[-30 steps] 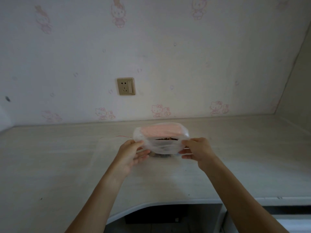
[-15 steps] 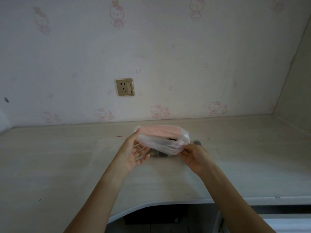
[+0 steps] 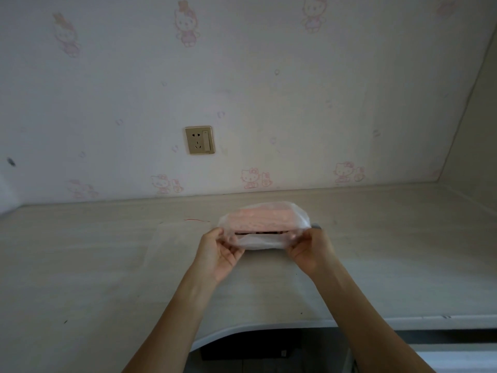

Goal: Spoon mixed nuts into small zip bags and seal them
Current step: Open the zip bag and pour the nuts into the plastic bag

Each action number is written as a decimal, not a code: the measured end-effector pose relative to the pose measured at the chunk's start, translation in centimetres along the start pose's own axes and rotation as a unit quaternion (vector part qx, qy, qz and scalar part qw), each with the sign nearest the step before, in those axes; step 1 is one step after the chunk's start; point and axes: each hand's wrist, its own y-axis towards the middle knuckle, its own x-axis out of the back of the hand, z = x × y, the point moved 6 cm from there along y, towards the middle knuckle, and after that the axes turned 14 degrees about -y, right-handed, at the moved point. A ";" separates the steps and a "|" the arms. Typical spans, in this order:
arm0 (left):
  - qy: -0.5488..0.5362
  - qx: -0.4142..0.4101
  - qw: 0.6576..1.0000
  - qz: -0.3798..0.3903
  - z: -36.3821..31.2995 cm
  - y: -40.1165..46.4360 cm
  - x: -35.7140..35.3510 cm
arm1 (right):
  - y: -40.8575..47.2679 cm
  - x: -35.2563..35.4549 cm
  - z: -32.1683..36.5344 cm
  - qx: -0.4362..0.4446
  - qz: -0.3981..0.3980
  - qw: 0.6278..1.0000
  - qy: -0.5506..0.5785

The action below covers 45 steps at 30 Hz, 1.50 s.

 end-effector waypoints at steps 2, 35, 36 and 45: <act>0.062 -0.036 0.997 -0.008 -0.1 0.4 0.0 | 0.2 -0.1 0.1 0.004 0.003 0.999 -0.042; 0.350 -0.077 0.933 -0.034 -3.3 0.5 -1.5 | 1.5 1.0 3.1 0.061 0.031 0.896 -0.438; 0.398 -0.111 0.910 -0.021 -3.8 0.3 -1.7 | 1.3 0.7 3.4 0.086 0.040 0.873 -0.478; 0.606 -0.270 0.748 0.010 -4.6 -0.3 -4.3 | 1.8 -1.1 4.0 0.190 -0.042 0.750 -0.632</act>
